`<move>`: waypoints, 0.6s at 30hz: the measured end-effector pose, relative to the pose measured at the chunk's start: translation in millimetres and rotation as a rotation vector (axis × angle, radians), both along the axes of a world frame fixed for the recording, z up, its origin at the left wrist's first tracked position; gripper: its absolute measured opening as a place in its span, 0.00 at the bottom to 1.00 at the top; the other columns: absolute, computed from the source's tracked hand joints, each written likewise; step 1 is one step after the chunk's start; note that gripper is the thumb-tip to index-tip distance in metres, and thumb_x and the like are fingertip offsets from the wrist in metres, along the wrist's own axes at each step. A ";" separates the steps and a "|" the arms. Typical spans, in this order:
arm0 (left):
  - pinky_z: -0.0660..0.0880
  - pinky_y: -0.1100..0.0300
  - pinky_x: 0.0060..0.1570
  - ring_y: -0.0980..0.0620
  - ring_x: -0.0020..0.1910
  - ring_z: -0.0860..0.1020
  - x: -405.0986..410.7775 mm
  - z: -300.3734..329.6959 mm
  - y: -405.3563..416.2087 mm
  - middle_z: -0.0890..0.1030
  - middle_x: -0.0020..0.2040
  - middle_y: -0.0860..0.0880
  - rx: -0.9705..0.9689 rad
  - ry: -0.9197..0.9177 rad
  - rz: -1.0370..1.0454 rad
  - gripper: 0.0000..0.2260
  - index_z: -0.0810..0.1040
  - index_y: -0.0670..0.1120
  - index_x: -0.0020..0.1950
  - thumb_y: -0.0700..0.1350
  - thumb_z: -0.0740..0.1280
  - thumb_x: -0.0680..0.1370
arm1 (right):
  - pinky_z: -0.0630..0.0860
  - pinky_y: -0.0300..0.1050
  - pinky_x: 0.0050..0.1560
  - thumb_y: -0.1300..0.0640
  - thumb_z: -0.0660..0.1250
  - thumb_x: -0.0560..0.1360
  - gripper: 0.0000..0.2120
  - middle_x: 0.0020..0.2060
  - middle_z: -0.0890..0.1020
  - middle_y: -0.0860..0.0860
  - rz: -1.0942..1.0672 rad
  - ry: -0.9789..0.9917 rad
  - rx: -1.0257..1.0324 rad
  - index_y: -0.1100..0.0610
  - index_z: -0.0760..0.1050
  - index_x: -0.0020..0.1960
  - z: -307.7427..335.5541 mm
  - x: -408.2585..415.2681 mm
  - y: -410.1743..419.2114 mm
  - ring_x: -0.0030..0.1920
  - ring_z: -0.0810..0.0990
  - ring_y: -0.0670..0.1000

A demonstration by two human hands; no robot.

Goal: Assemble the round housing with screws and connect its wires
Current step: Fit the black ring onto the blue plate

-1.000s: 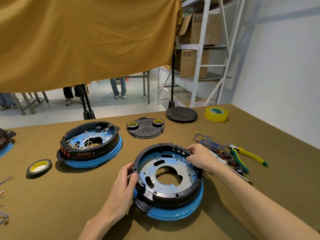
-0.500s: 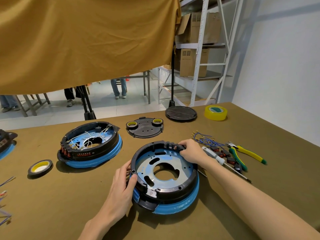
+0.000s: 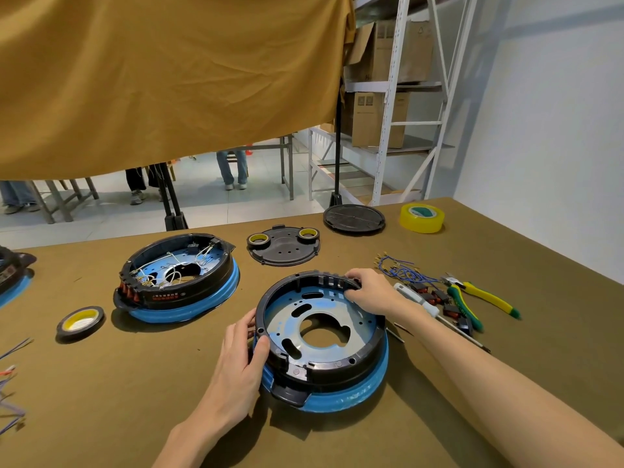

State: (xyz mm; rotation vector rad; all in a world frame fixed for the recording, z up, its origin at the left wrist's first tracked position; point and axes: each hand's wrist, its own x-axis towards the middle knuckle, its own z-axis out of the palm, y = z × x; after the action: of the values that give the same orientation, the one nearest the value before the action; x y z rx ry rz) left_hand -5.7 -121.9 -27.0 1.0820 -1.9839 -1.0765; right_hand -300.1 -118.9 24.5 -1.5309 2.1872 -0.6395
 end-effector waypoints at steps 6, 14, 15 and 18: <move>0.60 0.52 0.76 0.62 0.78 0.59 0.3 9.0 -6.9 0.61 0.79 0.59 -0.246 0.009 0.062 0.28 0.61 0.57 0.81 0.64 0.54 0.82 | 0.74 0.44 0.41 0.44 0.65 0.81 0.20 0.48 0.84 0.55 -0.160 -0.107 -0.038 0.61 0.76 0.61 -8.8 -8.1 25.5 0.42 0.80 0.48; 0.61 0.49 0.79 0.59 0.79 0.61 -9.4 10.5 -16.8 0.60 0.81 0.60 0.028 0.050 -0.053 0.32 0.54 0.59 0.83 0.60 0.60 0.81 | 0.69 0.47 0.38 0.54 0.61 0.84 0.17 0.32 0.76 0.54 -0.137 -0.226 -0.024 0.59 0.82 0.43 -8.7 -7.4 45.1 0.35 0.73 0.53; 0.62 0.48 0.79 0.58 0.78 0.62 -9.2 8.2 -14.5 0.61 0.80 0.60 0.037 0.067 -0.047 0.32 0.54 0.59 0.83 0.61 0.60 0.80 | 0.68 0.45 0.37 0.53 0.61 0.84 0.17 0.30 0.75 0.52 -0.124 -0.243 -0.035 0.57 0.81 0.41 -7.9 -7.8 45.0 0.33 0.72 0.52; 0.68 0.51 0.73 0.59 0.72 0.69 -5.2 0.4 -8.7 0.70 0.73 0.59 0.013 0.102 0.027 0.24 0.62 0.62 0.75 0.64 0.59 0.80 | 0.70 0.41 0.31 0.52 0.65 0.83 0.14 0.28 0.80 0.48 -0.123 -0.330 -0.096 0.53 0.85 0.43 -4.1 -9.1 41.1 0.29 0.74 0.48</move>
State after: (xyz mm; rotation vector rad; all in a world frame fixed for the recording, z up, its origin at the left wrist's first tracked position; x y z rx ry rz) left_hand -10.9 -130.5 -26.6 1.0363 -1.8796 -1.1093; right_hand -309.2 -77.7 20.4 -1.2366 2.0317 -0.9750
